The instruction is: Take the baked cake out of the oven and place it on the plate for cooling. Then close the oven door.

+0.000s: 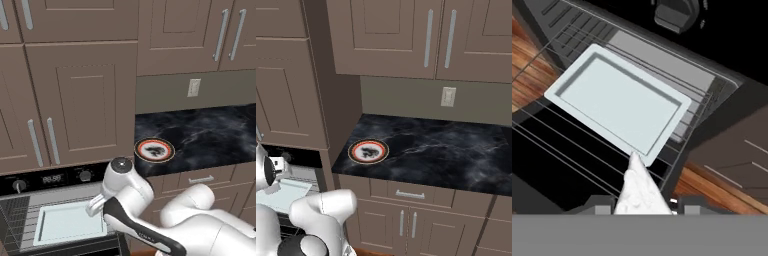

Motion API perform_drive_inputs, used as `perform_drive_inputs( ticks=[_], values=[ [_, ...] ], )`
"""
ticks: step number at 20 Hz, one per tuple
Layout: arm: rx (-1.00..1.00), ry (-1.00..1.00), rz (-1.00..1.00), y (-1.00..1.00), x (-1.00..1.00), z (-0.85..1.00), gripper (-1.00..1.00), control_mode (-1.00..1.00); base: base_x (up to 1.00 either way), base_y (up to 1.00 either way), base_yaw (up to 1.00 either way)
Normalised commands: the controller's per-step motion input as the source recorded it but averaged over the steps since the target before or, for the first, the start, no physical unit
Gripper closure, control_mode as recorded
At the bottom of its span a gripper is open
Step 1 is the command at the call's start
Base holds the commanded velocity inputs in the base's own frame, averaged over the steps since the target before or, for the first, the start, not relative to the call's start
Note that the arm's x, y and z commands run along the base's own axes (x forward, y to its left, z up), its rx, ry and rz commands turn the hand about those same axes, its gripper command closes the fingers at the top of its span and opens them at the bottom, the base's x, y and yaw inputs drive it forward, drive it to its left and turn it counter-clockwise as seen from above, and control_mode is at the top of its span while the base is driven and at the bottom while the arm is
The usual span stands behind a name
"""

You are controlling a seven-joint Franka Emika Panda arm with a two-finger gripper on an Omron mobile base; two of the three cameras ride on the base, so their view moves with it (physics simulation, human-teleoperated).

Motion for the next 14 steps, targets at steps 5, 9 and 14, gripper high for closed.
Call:
perform_drive_inputs(
  ticks=[5, 9, 14],
  values=[
    [0.0, 0.03, -0.14, -0.41, 0.0, 0.36, 1.0, -1.0, 0.0, 0.0, 0.0],
    [0.0, 0.07, -0.12, -0.43, -0.01, 0.31, 1.0, -1.0, 0.0, 0.0, 0.0],
    [0.0, 0.1, -0.09, -0.49, 0.0, 0.23, 1.0, -1.0, 0.0, 0.0, 0.0]
  ],
)
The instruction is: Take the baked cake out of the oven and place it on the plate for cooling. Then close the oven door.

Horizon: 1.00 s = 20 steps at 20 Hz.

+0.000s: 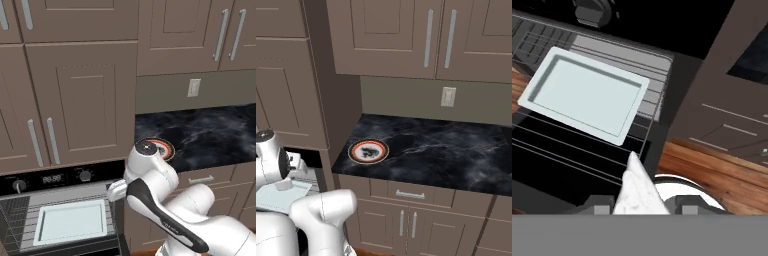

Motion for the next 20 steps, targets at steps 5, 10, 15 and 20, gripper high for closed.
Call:
perform_drive_inputs(
  ticks=[5, 10, 15, 20],
  values=[
    [0.0, 0.05, -0.08, -0.49, -0.01, 0.18, 1.0, -1.0, 0.0, 0.0, 0.0],
    [0.0, 0.01, -0.06, -0.51, 0.0, 0.15, 1.0, -1.0, 0.0, 0.0, 0.0],
    [0.0, 0.0, -0.05, -0.51, 0.0, 0.11, 1.0, -1.0, 0.0, 0.0, 0.0],
    [0.0, 0.0, -0.03, -0.5, 0.02, 0.09, 1.0, -1.0, 0.0, 0.0, 0.0]
  ],
)
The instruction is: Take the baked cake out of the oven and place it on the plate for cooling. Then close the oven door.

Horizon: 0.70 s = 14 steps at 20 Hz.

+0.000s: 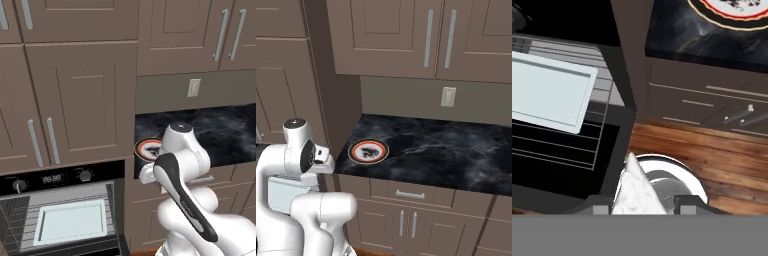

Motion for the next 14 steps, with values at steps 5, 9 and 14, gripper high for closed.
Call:
perform_drive_inputs(
  ticks=[5, 9, 14],
  values=[
    [0.0, 0.0, -0.02, -0.5, 0.01, 0.09, 1.0, -1.0, 0.0, 0.0, 0.0],
    [0.0, 0.0, 0.0, -0.51, 0.01, 0.08, 1.0, -1.0, 0.0, 0.0, 0.0],
    [0.0, 0.0, 0.0, -0.48, 0.03, 0.06, 1.0, -1.0, 0.0, 0.0, 0.0]
  ],
)
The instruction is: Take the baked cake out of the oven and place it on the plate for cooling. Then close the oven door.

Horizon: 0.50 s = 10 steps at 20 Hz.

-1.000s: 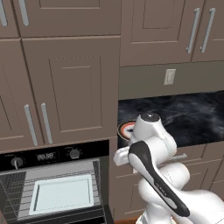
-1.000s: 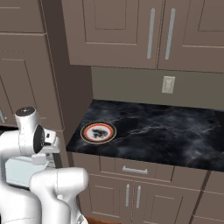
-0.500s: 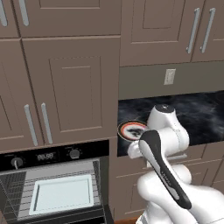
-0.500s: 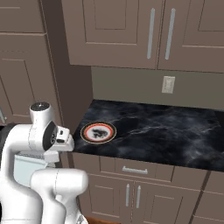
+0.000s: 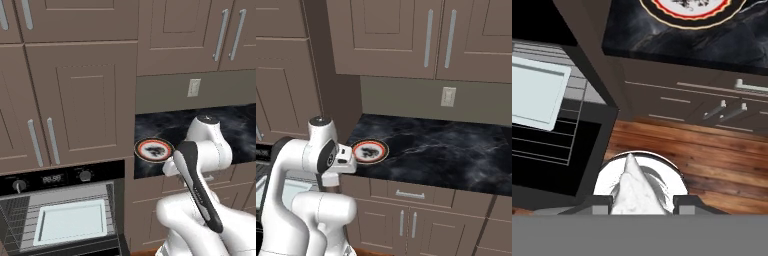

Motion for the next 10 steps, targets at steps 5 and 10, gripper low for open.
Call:
perform_drive_inputs(
  ticks=[5, 10],
  values=[
    [0.0, 0.0, 0.0, -0.43, 0.11, 0.01, 1.0, -1.0, 0.0, 0.0, 0.0],
    [0.0, 0.0, 0.0, -0.43, 0.16, 0.04, 1.0, -1.0, 0.0, 0.0, 0.0]
  ],
)
